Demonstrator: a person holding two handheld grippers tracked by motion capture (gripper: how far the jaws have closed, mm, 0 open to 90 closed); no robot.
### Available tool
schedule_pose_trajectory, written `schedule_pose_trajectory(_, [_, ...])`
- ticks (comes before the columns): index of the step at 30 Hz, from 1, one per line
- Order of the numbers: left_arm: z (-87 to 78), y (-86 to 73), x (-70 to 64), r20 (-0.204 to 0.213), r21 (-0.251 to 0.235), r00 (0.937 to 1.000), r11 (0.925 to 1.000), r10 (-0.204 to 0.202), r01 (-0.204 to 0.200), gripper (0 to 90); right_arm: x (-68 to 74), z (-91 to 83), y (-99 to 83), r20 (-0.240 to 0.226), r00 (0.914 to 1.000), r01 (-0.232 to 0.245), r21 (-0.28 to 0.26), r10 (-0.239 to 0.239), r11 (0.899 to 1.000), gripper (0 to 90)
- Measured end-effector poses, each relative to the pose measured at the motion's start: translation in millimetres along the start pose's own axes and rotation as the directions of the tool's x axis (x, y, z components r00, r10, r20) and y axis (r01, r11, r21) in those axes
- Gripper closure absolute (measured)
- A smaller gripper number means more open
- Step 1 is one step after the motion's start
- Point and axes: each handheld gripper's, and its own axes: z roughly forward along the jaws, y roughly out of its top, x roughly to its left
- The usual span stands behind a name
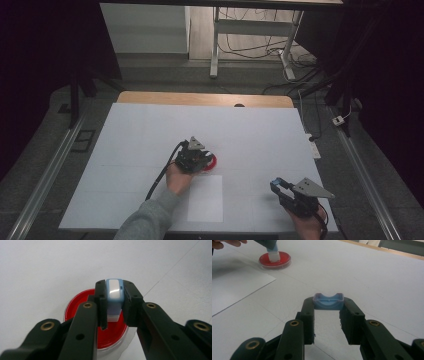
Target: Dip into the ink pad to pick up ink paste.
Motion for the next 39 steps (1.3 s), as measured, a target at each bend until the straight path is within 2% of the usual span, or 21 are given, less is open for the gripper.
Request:
schedule_pose_trajectory(12, [2.7, 1.2, -1.2, -0.008, 0.032, 0.9999, 0.9995, 0.007, -0.007, 76.0, 0.3, 0.4, 0.1, -0.002, 1.0, 0.0, 0.001, 0.0, 1.0, 65.1])
schedule_pose_trajectory(19, [3.1, 1.7, -7.0, -0.038, 0.044, 0.9982, 0.998, 0.047, -0.045, 76.0, 0.4, 0.6, 0.2, -0.002, 1.0, 0.0, 0.001, 0.0, 1.0, 65.1])
schedule_pose_trajectory(39, [3.5, 0.0, -9.5, -0.052, 0.042, 0.9969, 0.9975, 0.059, -0.057, 76.1, 0.7, 0.8, 0.2, -0.002, 1.0, 0.002, 0.002, -0.002, 1.0, 65.1])
